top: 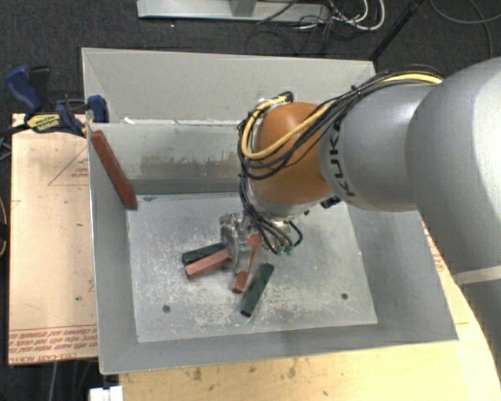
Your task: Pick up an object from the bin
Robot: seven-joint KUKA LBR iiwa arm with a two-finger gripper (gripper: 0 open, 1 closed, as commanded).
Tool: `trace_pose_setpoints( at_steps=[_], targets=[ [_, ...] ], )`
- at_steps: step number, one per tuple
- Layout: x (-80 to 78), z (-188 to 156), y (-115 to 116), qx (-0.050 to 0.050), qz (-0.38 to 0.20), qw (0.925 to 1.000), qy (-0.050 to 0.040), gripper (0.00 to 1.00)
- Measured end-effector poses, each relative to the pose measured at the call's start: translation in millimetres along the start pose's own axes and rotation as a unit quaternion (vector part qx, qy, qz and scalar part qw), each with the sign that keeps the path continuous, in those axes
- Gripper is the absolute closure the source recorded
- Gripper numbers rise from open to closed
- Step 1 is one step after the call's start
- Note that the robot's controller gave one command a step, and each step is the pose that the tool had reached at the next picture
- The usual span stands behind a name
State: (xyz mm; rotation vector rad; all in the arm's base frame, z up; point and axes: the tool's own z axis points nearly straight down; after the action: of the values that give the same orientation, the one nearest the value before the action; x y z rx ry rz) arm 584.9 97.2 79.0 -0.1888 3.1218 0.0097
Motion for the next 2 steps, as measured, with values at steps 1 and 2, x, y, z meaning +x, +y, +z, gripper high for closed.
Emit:
trace_pose_setpoints(
  at_steps=[1,2],
  targets=[
    [4.5,-17,5,0.001,-0.001,1.0,-0.0022,1.0],
    [17.5,-70,2,0.002,0.014,0.9999,0.0092,1.0]
  ],
)
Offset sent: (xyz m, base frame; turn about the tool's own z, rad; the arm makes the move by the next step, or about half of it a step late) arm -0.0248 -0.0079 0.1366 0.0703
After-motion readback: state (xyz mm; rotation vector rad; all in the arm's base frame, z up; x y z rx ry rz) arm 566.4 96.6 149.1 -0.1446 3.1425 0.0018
